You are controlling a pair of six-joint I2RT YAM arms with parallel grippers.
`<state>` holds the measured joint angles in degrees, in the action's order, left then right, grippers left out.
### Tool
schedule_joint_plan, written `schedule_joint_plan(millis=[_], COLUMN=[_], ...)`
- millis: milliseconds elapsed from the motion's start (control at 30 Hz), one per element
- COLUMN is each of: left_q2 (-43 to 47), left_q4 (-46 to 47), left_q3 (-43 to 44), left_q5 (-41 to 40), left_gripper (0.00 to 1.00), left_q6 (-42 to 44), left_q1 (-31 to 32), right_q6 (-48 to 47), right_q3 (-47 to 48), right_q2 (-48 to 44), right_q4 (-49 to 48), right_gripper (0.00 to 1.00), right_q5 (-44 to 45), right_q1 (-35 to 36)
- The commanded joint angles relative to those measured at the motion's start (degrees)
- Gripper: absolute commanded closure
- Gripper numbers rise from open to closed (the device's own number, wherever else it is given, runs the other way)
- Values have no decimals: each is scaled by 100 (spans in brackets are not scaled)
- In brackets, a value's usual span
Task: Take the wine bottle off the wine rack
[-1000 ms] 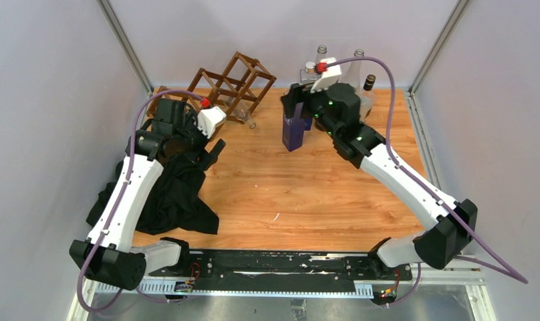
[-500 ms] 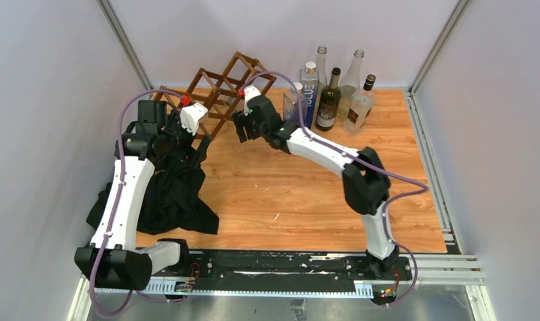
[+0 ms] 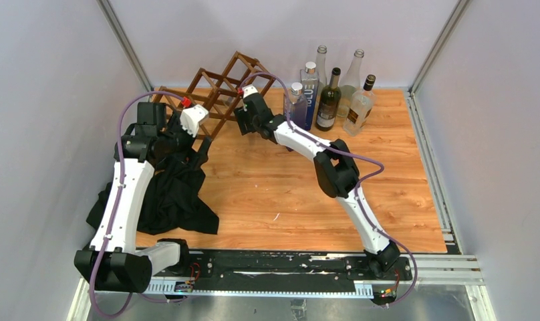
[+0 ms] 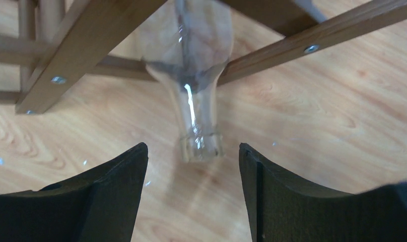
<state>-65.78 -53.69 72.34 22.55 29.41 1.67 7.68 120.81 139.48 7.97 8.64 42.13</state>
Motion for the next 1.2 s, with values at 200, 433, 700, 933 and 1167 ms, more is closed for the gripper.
schedule_joint_plan(millis=[200, 433, 700, 933, 1167], left_q2=[-35, -20, 45, 134, 248], left_q4=[69, 69, 69, 69, 69], left_q3=[149, 124, 71, 12, -113], left_q5=[259, 227, 224, 250, 248], left_gripper=[0, 0, 0, 2, 3], left_q6=[-45, -10, 36, 94, 282], left_q1=[-27, -27, -27, -27, -27], right_q6=[-81, -132, -394, -393, -399], right_q3=[603, 807, 1027, 825, 158], right_q2=[702, 935, 1076, 962, 493], right_q4=[-317, -713, -920, -1009, -1146], right_gripper=[28, 34, 36, 63, 96], right_q5=[-20, -74, -37, -271, -366], right_q1=[-117, -92, -95, -84, 10])
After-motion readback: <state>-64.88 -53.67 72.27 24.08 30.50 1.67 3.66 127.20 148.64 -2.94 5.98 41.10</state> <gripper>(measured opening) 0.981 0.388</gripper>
